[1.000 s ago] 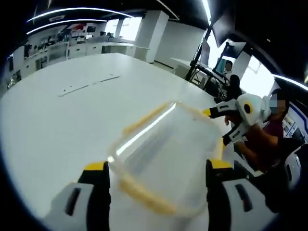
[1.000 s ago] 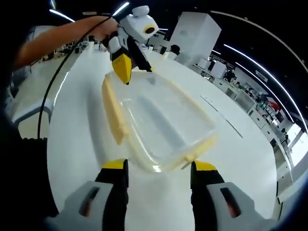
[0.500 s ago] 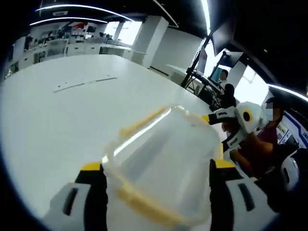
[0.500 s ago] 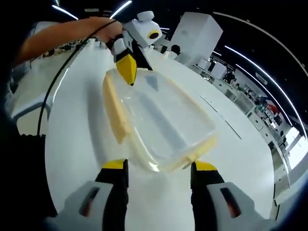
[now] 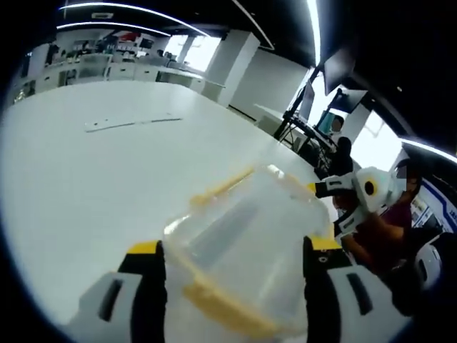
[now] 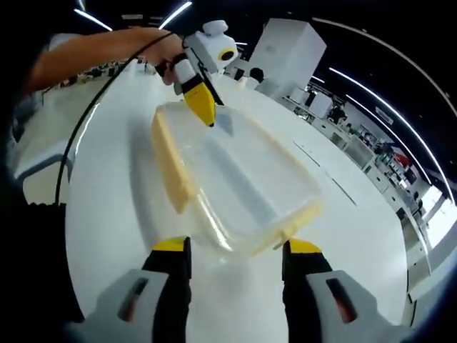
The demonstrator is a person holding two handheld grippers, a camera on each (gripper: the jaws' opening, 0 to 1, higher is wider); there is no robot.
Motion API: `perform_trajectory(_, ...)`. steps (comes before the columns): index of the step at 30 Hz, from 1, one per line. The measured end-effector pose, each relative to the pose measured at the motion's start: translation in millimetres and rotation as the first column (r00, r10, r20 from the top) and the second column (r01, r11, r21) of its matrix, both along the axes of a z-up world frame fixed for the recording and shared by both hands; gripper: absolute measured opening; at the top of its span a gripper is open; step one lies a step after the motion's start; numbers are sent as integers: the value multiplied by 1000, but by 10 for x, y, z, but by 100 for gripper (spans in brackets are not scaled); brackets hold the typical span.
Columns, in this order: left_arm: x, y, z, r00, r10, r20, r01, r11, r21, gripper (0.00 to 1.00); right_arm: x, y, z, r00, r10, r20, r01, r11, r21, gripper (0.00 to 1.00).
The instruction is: Snap each plastic latch of the storage box into its locked position after aligning the lid with the box until every specified latch is closed and the lid sits flush.
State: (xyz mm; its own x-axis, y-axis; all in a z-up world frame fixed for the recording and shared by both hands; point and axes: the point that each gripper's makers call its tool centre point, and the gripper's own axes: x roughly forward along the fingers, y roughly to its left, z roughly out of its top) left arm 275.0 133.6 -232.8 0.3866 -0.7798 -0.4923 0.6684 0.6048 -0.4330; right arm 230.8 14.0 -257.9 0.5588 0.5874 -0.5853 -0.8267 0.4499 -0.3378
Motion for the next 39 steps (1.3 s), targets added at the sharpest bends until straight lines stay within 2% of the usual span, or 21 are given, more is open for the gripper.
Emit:
perform_trajectory(5,86,61,6,1000,4,11,-4,1000,-29,81,15,1,8,999,5,41,-6,999,44,52)
perform_trajectory(8,109,92,-11,999,27,-22,-27,999,-38,82,19,3,17,998,-1,56,-2,999,54,52)
perform_trajectory(11,132,125,-12,999,31,-30,-33,999,-42,82,15,6,27,997,-7,75,2,998,62,54)
perform_trajectory(13,141,149,-3,1000,20,-21,-21,999,-46,83,28,41,110,992,-6,130,-6,996,93,57)
perform_trajectory(14,138,162,-4,1000,11,-18,-12,999,-51,84,13,29,154,990,-25,135,9,993,117,58)
perform_trajectory(18,163,173,-34,999,17,-49,-20,998,-66,86,3,38,153,990,-36,138,19,993,119,58)
perform_trajectory(23,135,156,-109,990,47,-129,-58,995,-81,89,-2,52,155,988,-56,147,38,991,127,58)
perform_trajectory(26,141,144,-117,989,50,-136,-61,995,-81,90,12,62,148,987,-66,147,46,990,135,59)
perform_trajectory(32,151,114,-120,986,54,-156,-63,997,-53,91,9,73,141,986,-84,146,60,986,158,57)
perform_trajectory(34,166,82,-133,980,63,-187,-66,998,-10,91,43,78,116,990,-105,89,87,977,193,56)
perform_trajectory(35,87,19,-149,979,67,-194,-68,998,1,91,43,75,118,990,-103,98,83,979,188,55)
perform_trajectory(39,6,-53,-171,974,73,-214,-70,997,24,91,22,80,114,989,-108,105,86,978,190,56)
